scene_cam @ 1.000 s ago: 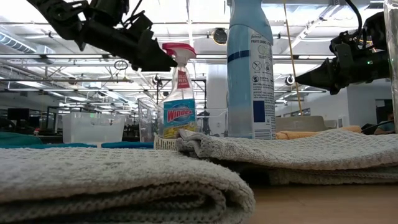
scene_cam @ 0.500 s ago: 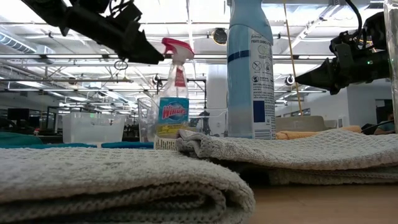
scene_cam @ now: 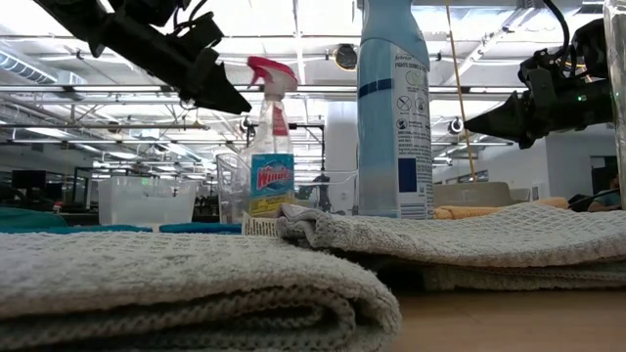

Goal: Pick & Place Kitchen Items
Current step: Put the yellow sprayer bottle into the transparent bin

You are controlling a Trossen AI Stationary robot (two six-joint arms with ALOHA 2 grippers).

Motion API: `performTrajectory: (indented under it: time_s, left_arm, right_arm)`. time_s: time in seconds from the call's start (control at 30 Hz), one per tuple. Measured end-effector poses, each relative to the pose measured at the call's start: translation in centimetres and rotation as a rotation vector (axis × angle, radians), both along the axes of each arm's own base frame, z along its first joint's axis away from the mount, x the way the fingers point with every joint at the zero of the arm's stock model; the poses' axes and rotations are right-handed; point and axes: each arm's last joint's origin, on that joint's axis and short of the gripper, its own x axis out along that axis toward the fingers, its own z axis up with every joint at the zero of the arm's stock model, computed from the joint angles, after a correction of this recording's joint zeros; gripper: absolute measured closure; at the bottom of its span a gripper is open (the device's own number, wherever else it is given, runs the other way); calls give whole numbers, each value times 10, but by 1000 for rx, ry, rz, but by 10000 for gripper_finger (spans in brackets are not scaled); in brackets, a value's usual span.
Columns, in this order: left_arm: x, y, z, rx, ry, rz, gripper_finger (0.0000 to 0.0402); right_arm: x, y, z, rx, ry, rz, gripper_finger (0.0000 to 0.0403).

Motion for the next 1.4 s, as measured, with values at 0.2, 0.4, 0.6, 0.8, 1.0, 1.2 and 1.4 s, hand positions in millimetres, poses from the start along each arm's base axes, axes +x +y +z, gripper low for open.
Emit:
performTrajectory:
  time_s: [0.2,0.4,0.6,0.8,1.0,1.2,1.4]
  left_arm:
    - [-1,-4,-5,-26,42,-10,94]
    - [-7,-10,-2,-32,60,-28,94]
    - [-19,-17,8,-72,19,-32,94]
    - [-37,-27,22,-126,-41,-90,94]
    - [-49,-36,34,-214,-137,-191,94]
    - [-51,-42,37,-271,-161,-268,94]
    - [-51,-44,37,-274,-161,-282,94]
  right_arm:
    - [0,0,0,0,0,0,399]
    - [0,0,0,0,0,0,399]
    - [0,0,0,0,0,0,399]
    - [0,0,0,0,0,0,399]
    - [0,0,0,-8,4,-1,399]
    - [-2,-3,6,-357,126,-110,399]
    - [-2,-4,6,-570,256,-154,399]
